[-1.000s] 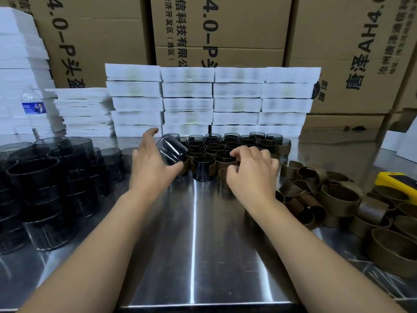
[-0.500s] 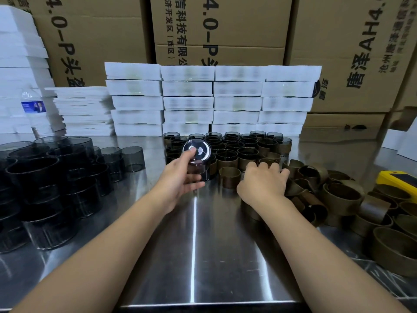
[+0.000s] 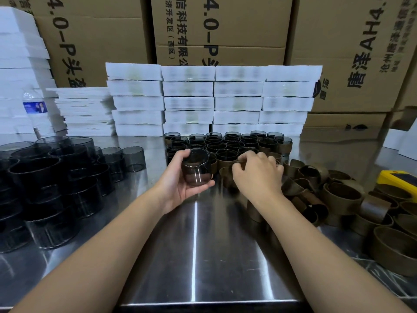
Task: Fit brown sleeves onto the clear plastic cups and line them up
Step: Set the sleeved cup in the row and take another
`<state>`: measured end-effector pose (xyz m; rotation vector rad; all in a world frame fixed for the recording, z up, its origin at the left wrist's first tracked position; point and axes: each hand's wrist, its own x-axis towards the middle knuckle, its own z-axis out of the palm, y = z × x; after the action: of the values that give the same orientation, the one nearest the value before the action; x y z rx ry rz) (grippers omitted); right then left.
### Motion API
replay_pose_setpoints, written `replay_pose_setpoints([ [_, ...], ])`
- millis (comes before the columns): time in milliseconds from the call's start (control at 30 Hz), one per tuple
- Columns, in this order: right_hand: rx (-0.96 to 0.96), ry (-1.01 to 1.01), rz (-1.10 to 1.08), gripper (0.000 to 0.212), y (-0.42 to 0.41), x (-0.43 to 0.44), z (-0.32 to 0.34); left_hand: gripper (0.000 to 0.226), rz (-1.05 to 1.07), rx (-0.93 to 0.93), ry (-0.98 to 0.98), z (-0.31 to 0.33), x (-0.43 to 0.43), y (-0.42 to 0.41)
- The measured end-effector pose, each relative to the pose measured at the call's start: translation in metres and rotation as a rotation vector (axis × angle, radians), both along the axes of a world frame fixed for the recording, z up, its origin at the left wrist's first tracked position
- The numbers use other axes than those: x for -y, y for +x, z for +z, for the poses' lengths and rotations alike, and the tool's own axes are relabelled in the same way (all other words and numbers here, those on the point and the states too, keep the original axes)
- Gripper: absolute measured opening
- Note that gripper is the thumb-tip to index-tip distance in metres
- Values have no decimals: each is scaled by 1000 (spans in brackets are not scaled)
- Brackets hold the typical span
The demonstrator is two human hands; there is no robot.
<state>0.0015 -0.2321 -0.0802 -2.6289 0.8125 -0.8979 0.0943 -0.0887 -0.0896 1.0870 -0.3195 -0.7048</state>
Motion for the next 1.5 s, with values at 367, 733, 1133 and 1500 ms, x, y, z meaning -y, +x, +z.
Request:
replay_pose_setpoints([
  [367, 424, 106, 200, 26, -1, -4, 6, 41, -31, 32, 92, -5, 1, 4],
  [733, 557, 21, 424, 32, 0, -14, 1, 58, -38, 57, 126, -7, 3, 5],
  [1133, 628, -22, 464, 10, -3, -19, 0, 65, -92, 70, 168, -5, 4, 4],
  [1500, 556, -38, 507, 49, 0, -11, 1, 66, -107, 76, 170, -6, 4, 4],
])
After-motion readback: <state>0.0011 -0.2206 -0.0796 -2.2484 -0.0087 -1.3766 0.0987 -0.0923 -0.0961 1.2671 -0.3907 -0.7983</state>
